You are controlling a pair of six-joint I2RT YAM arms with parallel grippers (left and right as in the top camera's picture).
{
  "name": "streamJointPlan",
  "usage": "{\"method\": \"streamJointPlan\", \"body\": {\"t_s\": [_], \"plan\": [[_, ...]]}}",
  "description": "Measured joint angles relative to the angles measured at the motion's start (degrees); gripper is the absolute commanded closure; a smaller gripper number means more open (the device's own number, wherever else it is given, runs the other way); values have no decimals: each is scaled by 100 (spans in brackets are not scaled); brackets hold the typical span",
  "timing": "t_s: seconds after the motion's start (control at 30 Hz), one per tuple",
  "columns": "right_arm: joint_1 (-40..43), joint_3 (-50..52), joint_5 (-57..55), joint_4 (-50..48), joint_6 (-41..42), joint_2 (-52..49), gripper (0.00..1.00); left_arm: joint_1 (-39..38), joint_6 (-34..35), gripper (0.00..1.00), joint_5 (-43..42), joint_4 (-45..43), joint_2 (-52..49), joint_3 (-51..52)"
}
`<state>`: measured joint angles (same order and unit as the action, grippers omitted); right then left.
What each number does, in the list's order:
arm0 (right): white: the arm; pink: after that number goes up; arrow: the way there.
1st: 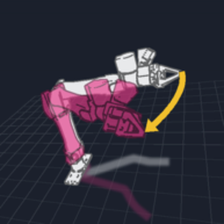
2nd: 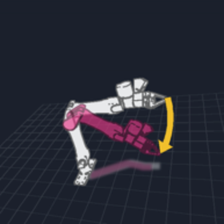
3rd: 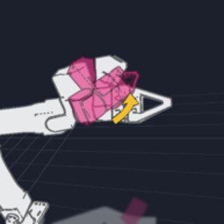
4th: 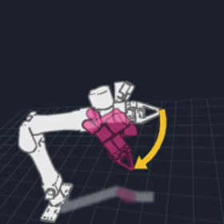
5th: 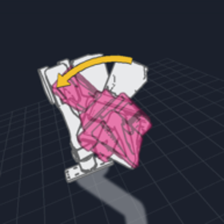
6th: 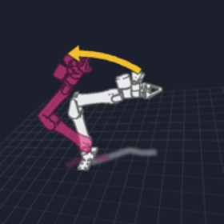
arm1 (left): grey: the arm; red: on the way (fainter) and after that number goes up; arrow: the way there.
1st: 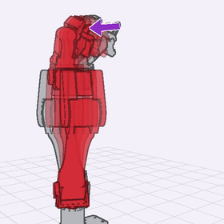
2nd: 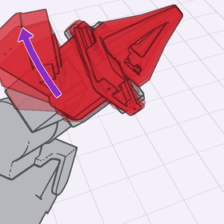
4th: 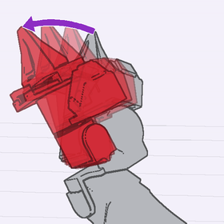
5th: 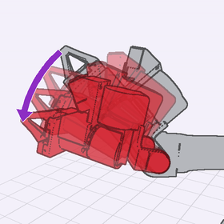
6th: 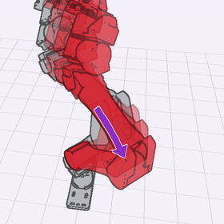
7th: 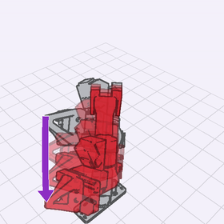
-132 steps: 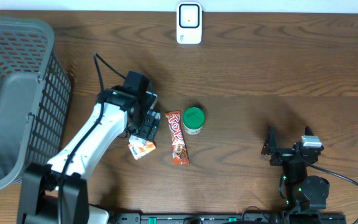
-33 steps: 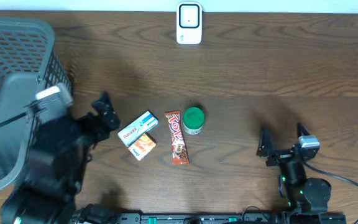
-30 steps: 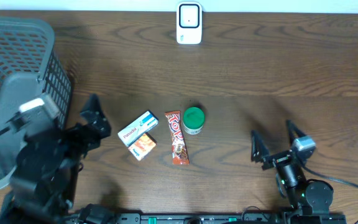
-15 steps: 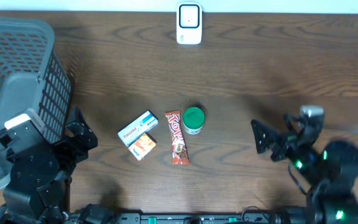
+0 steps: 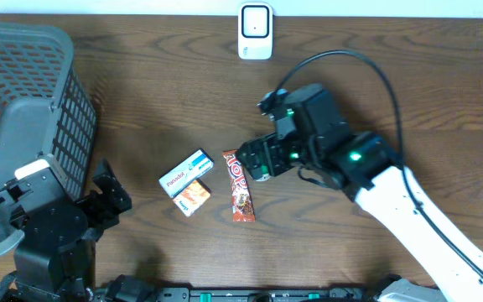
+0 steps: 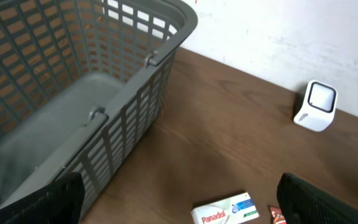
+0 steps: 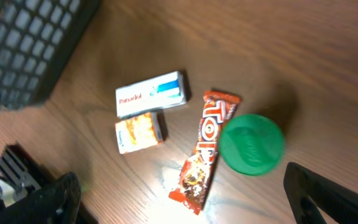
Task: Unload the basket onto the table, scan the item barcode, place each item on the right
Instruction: 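Reach the right gripper over the green-lidded jar, then lower the right gripper around the jar and close on it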
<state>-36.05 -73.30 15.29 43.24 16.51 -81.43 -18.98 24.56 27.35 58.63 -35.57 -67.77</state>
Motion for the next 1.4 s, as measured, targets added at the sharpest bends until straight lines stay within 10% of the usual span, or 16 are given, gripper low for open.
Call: {"method": "streamJointPlan", "body": {"t_s": [0.6, 1.4], "plan": [[-177, -1622, -1707, 1808, 2461, -1211, 1, 0, 2, 2, 0, 179, 0, 0], [127, -2433, -1246, 2492, 2273, -3373, 1, 0, 0, 2, -2, 549, 0, 0]]}}
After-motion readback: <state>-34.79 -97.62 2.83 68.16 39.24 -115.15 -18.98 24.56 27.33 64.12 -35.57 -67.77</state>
